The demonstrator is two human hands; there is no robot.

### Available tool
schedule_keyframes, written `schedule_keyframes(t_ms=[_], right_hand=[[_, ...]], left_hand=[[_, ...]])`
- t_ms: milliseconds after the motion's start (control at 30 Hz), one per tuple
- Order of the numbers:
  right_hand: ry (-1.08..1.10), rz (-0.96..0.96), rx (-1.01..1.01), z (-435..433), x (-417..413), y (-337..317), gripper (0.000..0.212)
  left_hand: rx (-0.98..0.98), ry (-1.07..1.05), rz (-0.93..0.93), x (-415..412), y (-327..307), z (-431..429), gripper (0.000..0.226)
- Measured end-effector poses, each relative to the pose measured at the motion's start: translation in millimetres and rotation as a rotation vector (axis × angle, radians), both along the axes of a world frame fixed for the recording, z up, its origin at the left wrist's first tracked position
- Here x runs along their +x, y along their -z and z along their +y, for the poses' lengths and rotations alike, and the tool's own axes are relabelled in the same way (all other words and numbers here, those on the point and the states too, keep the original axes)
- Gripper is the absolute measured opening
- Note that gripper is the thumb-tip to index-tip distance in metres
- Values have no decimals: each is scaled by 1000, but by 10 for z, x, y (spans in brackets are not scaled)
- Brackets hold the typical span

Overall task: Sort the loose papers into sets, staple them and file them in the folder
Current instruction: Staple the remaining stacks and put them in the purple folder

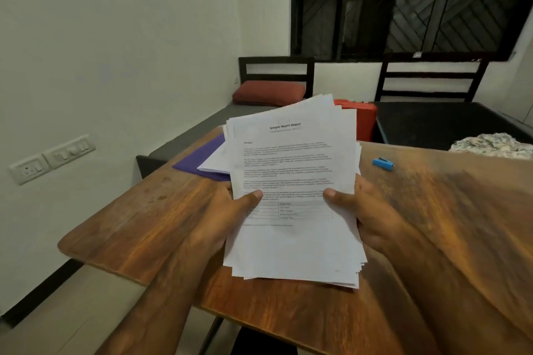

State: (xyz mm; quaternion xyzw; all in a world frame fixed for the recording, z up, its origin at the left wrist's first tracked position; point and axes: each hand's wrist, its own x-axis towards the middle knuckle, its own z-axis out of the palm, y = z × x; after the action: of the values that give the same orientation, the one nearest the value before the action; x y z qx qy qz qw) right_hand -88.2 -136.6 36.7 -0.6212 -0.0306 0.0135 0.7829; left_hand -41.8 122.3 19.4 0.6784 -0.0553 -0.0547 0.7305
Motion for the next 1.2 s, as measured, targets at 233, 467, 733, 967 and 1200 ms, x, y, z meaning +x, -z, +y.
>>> schedule_keyframes(t_ms=[233, 467, 733, 967, 1200], right_hand=[[167, 23, -28, -316, 148, -403, 40], [223, -85, -194, -636, 65, -660, 30], [270, 71, -199, -687, -28, -58, 41], [232, -74, -155, -683, 50, -334, 43], [239, 1, -244, -753, 29, 6, 41]], left_hand=[[-78, 17, -136, 158, -445, -399, 44], [-61, -10, -234, 289, -593, -499, 31], [-123, -76, -143, 19, -168, -791, 19], [-128, -49, -219, 187, -358, -906, 22], [28, 41, -179, 199, -50, -959, 39]])
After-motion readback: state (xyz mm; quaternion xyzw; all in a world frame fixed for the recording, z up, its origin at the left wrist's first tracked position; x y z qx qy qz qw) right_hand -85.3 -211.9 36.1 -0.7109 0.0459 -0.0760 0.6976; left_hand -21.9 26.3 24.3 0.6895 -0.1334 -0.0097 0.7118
